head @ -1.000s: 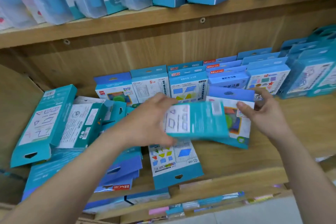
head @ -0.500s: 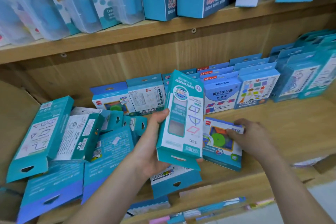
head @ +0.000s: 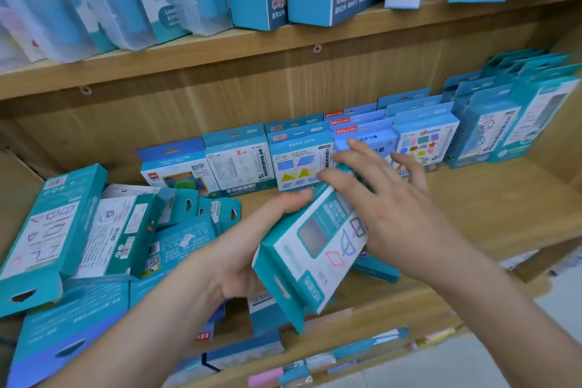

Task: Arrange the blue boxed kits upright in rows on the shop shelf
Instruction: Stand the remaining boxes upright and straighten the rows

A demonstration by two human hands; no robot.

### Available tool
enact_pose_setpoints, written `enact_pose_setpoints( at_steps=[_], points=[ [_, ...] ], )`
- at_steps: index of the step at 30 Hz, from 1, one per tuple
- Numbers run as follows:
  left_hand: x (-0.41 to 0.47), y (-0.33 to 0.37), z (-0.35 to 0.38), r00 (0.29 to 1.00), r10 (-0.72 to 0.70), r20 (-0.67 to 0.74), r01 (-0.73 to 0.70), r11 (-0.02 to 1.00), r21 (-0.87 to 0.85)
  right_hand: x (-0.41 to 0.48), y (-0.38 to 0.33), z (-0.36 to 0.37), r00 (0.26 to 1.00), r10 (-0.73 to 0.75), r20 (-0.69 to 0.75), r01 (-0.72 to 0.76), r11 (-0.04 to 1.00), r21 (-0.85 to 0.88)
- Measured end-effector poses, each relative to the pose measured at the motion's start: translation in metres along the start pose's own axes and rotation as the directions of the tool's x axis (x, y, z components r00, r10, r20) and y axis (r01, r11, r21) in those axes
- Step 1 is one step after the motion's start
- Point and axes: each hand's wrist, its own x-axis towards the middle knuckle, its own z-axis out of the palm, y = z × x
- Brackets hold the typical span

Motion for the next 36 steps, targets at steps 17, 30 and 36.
enact_pose_setpoints(
  at_steps=[17,30,36],
  points=[
    [0.056,0.011,0.086,0.689,0.597,-0.410,-0.314,0.756,0.574,-0.047,0.061,-0.001,0.889,0.436,0.140,-0.458,0.841,0.287],
    [0.220,0.046,0.232,0.756,0.578,-0.307,-0.154,0.613,0.775,-0.105,0.254,-0.019,0.811,0.580,0.078,-0.460,0.550,0.698],
    [0.278,0.066,0.271,0.717,0.651,-0.250,-0.175,0.514,0.840,-0.103,0.309,-0.031,0.828,0.560,-0.037,-0.497,0.763,0.413]
  ],
)
